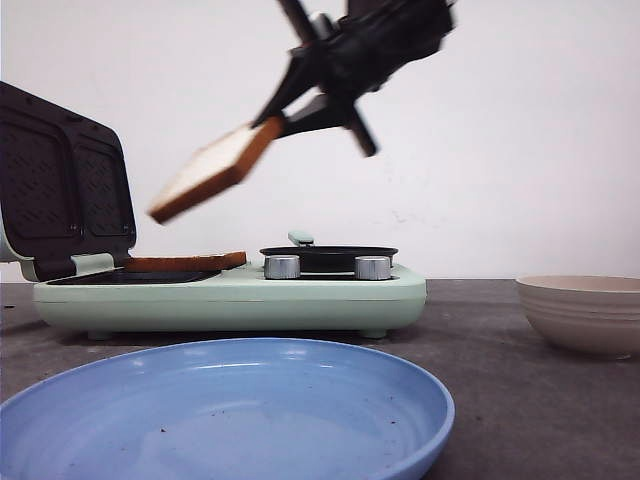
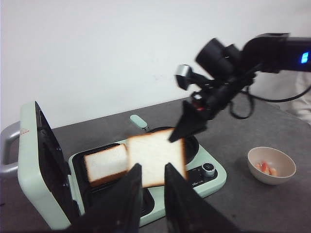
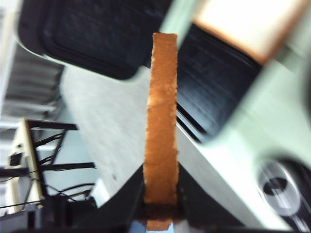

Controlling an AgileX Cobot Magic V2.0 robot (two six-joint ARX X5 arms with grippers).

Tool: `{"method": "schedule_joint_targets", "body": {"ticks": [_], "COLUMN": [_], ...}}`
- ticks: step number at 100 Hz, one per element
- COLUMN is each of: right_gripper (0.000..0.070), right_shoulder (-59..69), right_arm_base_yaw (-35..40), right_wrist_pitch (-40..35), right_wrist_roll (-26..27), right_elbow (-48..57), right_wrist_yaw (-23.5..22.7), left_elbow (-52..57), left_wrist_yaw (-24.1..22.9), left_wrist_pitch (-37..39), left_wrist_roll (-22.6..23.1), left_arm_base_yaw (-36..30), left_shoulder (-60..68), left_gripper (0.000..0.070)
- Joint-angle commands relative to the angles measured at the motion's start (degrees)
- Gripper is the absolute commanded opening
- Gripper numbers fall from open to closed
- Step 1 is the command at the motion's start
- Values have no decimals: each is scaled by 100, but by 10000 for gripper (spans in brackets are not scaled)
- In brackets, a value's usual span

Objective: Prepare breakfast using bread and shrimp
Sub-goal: 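Carry the bread slice with the right gripper over the grill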

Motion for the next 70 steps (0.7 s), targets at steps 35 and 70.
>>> {"method": "schedule_joint_targets", "body": {"ticks": [35, 70], "right_gripper": [0, 0], "right_shoulder": [1191, 1314], "right_arm_base_yaw": [358, 522], "right_wrist_pitch": [391, 796], "right_wrist_roll": [-48, -540], "right_elbow": [841, 841], "right_wrist_yaw": [-363, 129], "left_elbow": [79, 79], "left_wrist_yaw": [4, 4], "left_wrist_pitch": [96, 94], "left_wrist_roll": [-11, -11], "left_arm_base_yaw": [-31, -31], "left_shoulder": [26, 26], "left_gripper": [0, 0]}}
